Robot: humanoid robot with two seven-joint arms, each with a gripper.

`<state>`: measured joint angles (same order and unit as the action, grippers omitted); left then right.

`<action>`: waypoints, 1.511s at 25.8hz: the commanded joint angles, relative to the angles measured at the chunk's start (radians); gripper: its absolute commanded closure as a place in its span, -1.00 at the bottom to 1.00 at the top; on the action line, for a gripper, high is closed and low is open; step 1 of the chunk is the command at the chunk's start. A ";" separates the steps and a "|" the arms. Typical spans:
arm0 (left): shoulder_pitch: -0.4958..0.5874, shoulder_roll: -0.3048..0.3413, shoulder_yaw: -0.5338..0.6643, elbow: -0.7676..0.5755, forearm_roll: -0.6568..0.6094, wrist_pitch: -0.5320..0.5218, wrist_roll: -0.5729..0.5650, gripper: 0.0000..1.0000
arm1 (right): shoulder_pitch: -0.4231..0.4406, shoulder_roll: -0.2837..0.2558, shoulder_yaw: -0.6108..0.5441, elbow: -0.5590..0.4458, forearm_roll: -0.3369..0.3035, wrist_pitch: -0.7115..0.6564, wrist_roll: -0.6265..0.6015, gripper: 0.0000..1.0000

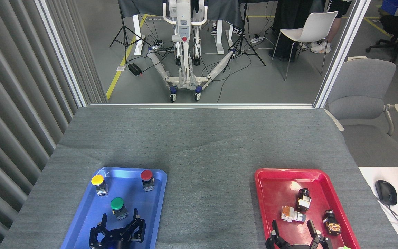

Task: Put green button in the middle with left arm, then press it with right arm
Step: 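Move the left gripper over the green button and close on it, then lift the green button with the left gripper and carry it toward the table middle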

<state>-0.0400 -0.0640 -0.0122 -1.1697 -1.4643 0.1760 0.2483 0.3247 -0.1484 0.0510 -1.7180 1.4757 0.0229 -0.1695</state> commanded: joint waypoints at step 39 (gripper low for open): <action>-0.330 0.076 -0.347 0.245 -0.041 -0.705 0.062 1.00 | -0.001 0.007 -0.002 0.005 0.023 0.002 -0.001 -1.00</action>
<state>-0.3192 0.0452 -0.3275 -1.0124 -1.4980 -0.5052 0.3125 0.3237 -0.1399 0.0492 -1.7133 1.4987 0.0249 -0.1704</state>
